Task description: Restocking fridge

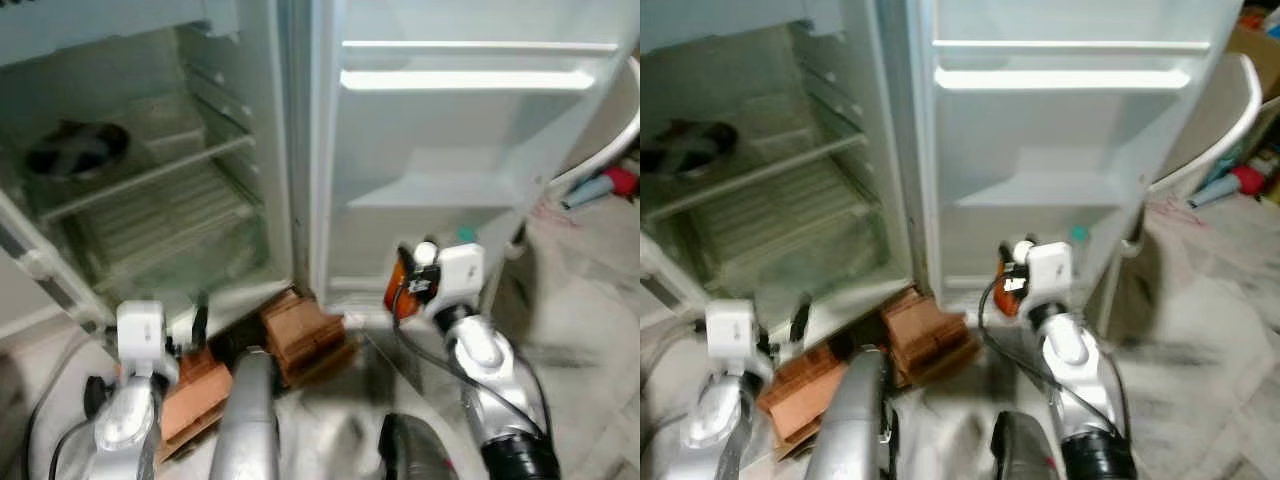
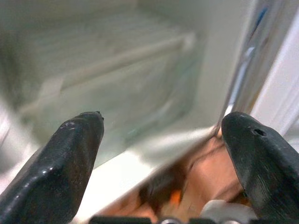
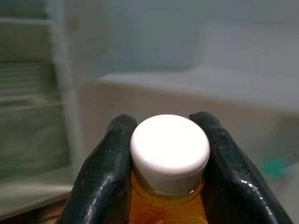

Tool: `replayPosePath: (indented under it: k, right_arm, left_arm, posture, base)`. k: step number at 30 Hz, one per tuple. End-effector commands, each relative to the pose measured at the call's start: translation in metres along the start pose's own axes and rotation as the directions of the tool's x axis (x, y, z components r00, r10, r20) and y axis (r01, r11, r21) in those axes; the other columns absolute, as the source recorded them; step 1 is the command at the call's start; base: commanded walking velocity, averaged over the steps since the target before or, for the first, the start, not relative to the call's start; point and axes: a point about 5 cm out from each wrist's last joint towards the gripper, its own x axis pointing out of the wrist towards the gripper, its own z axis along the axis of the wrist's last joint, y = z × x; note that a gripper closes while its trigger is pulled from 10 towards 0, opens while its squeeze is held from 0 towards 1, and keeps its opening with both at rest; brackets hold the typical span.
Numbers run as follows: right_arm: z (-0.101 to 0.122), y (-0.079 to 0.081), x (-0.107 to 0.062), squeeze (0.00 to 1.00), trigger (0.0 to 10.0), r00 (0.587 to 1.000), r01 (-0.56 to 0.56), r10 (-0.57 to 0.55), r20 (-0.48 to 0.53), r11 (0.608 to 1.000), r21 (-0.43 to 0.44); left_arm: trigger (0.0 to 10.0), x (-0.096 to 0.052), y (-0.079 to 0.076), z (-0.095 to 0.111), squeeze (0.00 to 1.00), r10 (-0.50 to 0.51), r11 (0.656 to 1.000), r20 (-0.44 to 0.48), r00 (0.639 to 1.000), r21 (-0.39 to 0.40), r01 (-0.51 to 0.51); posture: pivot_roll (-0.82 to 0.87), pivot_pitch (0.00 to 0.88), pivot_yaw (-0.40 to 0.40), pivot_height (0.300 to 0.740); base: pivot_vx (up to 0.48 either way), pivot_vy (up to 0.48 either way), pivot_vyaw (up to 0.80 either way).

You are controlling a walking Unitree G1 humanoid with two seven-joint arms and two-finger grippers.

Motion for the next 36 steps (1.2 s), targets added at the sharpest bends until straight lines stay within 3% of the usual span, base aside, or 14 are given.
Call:
replayPosePath:
  k: [1,23,36]
  right_arm:
    - [0.013,-0.009,0.005,0.00,10.0,0.998,0.028,-0.026,0.058,0.999,-0.031]
    - [0.030,-0.018,0.014,0.00,10.0,0.989,0.068,-0.054,0.140,0.993,-0.092]
    - [0.030,-0.021,0.008,0.00,10.0,0.982,0.112,-0.095,0.161,0.989,-0.098]
  left_arm:
    - [10.0,0.015,-0.005,0.026,0.00,-0.035,0.999,0.100,0.994,0.022,0.033]
    - [10.0,0.020,-0.012,0.028,0.00,-0.083,0.996,0.120,0.989,0.027,0.081]
    - [10.0,0.037,-0.022,0.037,0.00,-0.149,0.989,0.134,0.980,0.036,0.146]
  posture:
    - [0.11,0.044,-0.038,0.620]
    - [0.09,0.033,-0.028,0.620]
    - [0.05,0.041,0.020,0.620]
  base:
    - [0.000,0.000,0.00]
    - [0.000,0.000,0.00]
    - [0.000,0.000,0.00]
